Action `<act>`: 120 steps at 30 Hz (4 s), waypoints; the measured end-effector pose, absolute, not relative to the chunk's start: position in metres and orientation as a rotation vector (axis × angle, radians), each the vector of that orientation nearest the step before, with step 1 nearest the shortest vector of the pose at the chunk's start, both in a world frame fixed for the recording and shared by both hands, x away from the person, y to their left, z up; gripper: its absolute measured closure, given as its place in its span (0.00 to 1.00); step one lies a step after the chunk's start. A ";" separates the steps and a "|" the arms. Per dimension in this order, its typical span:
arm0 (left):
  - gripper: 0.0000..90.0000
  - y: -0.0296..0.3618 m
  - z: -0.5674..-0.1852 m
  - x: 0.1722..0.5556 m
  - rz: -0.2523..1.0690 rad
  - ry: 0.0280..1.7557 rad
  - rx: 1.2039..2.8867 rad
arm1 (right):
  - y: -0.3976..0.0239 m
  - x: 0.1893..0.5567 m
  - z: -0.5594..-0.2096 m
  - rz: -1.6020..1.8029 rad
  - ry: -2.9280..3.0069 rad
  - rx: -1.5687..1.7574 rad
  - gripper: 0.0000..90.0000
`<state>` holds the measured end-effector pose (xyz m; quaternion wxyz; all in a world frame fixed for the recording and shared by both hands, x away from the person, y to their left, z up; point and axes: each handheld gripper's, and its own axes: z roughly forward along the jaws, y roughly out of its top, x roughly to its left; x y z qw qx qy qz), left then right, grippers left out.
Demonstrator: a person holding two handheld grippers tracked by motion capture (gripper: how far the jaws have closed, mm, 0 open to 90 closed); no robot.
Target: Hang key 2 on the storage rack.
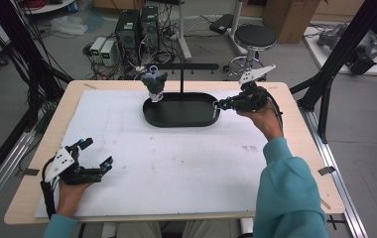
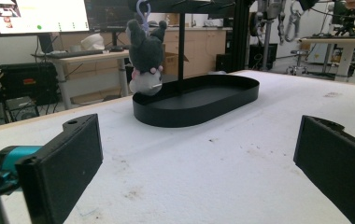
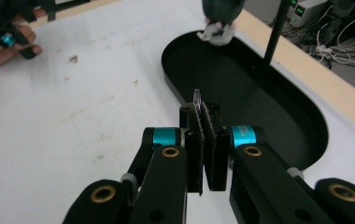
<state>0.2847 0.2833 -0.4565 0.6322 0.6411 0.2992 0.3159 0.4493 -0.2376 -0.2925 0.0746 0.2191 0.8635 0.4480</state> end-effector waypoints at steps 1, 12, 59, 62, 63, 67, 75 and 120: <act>0.02 0.283 -0.456 0.285 0.722 0.685 1.468 | -0.238 0.452 -0.290 1.356 2.577 0.657 0.99; 0.02 0.283 -0.457 0.285 0.724 0.686 1.459 | -0.238 0.481 -0.269 1.398 2.492 0.705 0.99; 0.02 0.283 -0.457 0.285 0.722 0.682 1.458 | -0.219 0.545 -0.250 1.253 2.585 0.758 0.99; 0.02 0.283 -0.457 0.285 0.723 0.683 1.458 | -0.219 0.547 -0.253 1.250 2.588 0.762 0.99; 0.02 0.283 -0.457 0.285 0.723 0.683 1.458 | -0.219 0.547 -0.253 1.242 2.591 0.767 0.99; 0.02 0.283 -0.457 0.285 0.722 0.684 1.458 | -0.218 0.550 -0.257 1.242 2.594 0.772 0.99; 0.02 0.283 -0.457 0.285 0.723 0.685 1.460 | -0.218 0.554 -0.264 1.226 2.591 0.792 0.99; 0.02 0.283 -0.457 0.285 0.727 0.682 1.462 | -0.218 0.566 -0.274 1.169 2.509 0.815 0.98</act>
